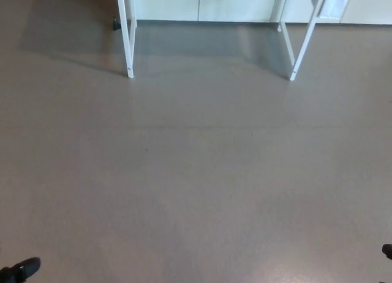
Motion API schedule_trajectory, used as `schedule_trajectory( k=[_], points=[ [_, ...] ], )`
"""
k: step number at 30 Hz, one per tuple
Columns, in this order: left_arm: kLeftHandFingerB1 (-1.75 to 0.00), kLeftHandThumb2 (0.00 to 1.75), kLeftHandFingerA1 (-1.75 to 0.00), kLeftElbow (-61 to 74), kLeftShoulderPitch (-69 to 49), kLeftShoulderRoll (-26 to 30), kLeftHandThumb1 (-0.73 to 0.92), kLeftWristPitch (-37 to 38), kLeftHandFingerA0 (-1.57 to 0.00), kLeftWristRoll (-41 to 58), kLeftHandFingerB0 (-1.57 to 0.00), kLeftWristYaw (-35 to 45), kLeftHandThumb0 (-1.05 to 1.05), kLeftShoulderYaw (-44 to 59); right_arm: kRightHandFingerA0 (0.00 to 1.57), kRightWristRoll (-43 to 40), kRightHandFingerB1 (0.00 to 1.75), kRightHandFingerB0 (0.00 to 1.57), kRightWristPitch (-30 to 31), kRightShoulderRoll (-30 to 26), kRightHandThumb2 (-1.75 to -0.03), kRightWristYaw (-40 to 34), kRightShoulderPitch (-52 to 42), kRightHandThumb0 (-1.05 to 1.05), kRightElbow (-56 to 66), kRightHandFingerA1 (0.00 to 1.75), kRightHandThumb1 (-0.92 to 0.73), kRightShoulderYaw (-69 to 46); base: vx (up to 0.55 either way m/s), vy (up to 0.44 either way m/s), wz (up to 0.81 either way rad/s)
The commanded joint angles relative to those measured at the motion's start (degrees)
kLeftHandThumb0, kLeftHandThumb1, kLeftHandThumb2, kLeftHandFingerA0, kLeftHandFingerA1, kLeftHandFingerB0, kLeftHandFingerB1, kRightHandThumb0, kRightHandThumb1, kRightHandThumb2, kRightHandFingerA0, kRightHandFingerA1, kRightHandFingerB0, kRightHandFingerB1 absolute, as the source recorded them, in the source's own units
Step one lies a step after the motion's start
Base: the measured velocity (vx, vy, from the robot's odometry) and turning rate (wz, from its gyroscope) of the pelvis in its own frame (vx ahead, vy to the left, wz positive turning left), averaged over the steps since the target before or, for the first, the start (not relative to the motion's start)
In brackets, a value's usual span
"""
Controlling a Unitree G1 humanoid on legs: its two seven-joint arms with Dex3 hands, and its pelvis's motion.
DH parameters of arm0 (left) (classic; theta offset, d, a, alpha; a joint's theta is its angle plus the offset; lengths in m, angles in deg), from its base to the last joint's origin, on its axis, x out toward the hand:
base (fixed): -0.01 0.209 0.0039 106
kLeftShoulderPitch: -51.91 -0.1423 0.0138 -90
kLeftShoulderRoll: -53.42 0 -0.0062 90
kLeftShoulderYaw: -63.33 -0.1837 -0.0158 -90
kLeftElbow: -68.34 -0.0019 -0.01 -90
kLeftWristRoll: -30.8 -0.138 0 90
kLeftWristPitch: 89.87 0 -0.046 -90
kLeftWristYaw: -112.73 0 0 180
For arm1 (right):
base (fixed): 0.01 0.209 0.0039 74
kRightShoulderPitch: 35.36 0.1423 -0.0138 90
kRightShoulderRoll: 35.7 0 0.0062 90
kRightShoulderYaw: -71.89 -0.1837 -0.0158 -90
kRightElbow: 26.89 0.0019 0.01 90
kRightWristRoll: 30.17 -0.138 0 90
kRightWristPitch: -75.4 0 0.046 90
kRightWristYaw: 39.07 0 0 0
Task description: The robot walks towards a desk on which a shovel is kept on the left hand side and a container is kept on the right hand side. The robot picks up the shovel using its left hand and places it in the container.
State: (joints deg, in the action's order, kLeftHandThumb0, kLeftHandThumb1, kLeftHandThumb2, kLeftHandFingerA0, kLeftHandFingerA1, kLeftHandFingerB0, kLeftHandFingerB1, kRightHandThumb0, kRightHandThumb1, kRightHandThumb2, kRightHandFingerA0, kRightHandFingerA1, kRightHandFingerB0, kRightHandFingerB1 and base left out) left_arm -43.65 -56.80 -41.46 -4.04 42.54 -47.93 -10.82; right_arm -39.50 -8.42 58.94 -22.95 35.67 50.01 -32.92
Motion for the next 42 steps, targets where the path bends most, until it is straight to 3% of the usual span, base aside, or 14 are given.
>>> schedule_trajectory(
  k=[1, 13, 29, 42],
  points=[
    [-0.38, 0.64, -0.45, 0.35, -0.11, 0.31, 0.61, 0.59, -0.43, -0.01, -0.38, -0.07, -0.2, -0.34, 0.86, 0.15, 0.5, 0.53, -1.39, -0.76, -0.53, -0.43, -0.04, -0.19, -0.2, 0.56, -0.45, -0.3, 0.21, -0.094, 0.05],
    [-0.37, 0.63, -0.45, 0.28, -0.09, 0.35, 0.62, 0.35, -0.42, 0.27, -0.39, -0.13, -0.19, -0.28, 0.85, 0.25, 0.49, 0.53, -2.92, -1.08, -0.53, -0.04, 0.11, -0.21, -1.7, 0.55, -0.45, 0.03, 0.21, -0.171, 0.05],
    [-0.36, 0.58, -0.44, 0.86, -0.01, 0.47, 0.62, -0.48, -0.48, -0.17, -0.43, -1.33, -0.14, -0.74, 0.86, 1.41, 0.49, 0.53, -4.32, -1.54, -0.54, -0.69, 0.28, -0.22, -2.87, 0.55, -0.46, 0.7, 0.21, 0.119, -0.04],
    [-0.39, 0.63, -0.46, 0.28, 0.26, 0.72, 0.61, -0.05, -0.44, 0.53, -0.42, -0.28, -0.19, -0.42, 0.88, 1.21, 0.49, 0.53, -4.68, -1.43, -0.53, -0.47, 0.48, -0.22, -3.29, 0.55, -0.46, 0.57, 0.21, -0.089, 0.03]
  ],
)
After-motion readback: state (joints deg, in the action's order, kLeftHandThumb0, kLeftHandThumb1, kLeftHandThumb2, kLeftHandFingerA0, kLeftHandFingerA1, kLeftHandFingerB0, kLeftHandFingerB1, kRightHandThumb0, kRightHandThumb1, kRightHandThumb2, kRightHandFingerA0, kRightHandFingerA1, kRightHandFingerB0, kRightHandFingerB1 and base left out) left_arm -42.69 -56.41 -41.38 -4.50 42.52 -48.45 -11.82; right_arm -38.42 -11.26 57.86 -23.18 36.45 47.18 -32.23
